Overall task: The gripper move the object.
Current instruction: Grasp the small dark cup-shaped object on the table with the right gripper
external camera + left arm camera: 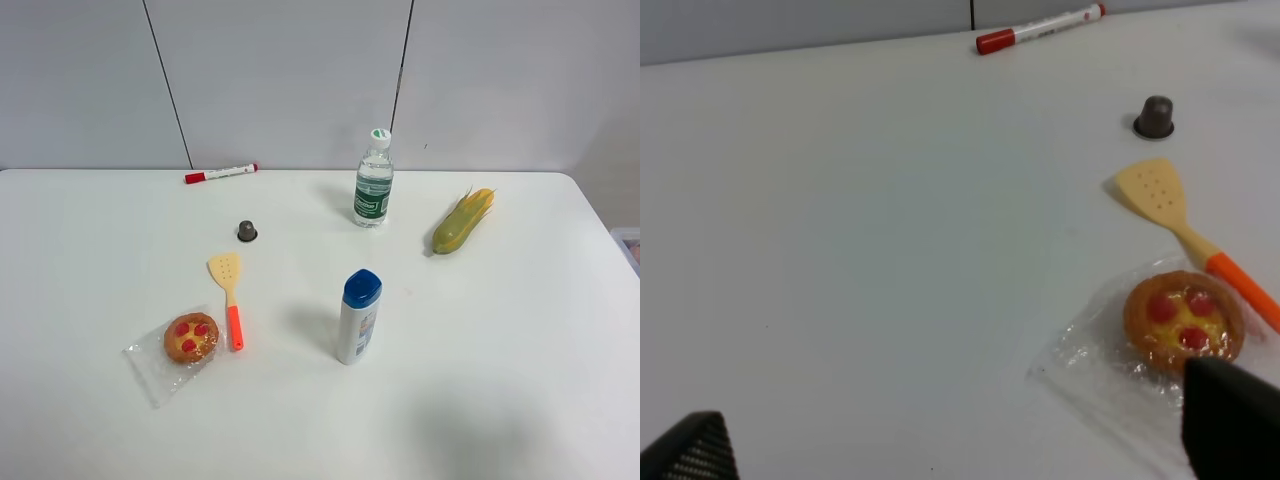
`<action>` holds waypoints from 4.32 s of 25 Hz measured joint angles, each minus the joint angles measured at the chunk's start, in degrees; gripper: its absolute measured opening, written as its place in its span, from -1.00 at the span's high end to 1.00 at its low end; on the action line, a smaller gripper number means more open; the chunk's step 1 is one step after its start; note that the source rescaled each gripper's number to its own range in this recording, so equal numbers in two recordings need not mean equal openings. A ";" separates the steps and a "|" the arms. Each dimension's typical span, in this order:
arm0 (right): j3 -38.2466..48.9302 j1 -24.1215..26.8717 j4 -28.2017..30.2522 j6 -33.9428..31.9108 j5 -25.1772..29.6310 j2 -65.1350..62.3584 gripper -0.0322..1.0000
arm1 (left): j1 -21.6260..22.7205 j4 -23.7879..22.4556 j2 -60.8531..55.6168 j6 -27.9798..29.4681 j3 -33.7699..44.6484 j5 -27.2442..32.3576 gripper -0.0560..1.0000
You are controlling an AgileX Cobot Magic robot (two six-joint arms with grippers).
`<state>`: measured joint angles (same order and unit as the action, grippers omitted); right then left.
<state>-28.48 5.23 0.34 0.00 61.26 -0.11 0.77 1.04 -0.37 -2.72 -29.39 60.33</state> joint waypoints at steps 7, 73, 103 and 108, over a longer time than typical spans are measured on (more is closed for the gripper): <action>0.00 0.00 0.00 0.00 0.00 0.00 -1.00 | 0.00 0.00 0.00 0.00 0.00 0.00 -1.00; -75.95 -13.81 -11.21 15.32 8.76 90.59 -1.00 | 0.00 0.00 0.00 0.00 0.00 0.00 -1.00; -99.84 -45.82 -4.77 12.26 -14.30 136.03 -0.99 | 0.00 -0.04 0.00 0.00 0.00 0.00 -1.00; -99.88 -45.41 -5.70 12.26 -17.95 139.58 -0.99 | 0.00 -0.04 0.00 0.00 0.00 0.00 -1.00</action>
<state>-128.37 -40.18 -5.35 12.26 43.31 139.47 0.77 1.00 -0.37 -2.72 -29.39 60.33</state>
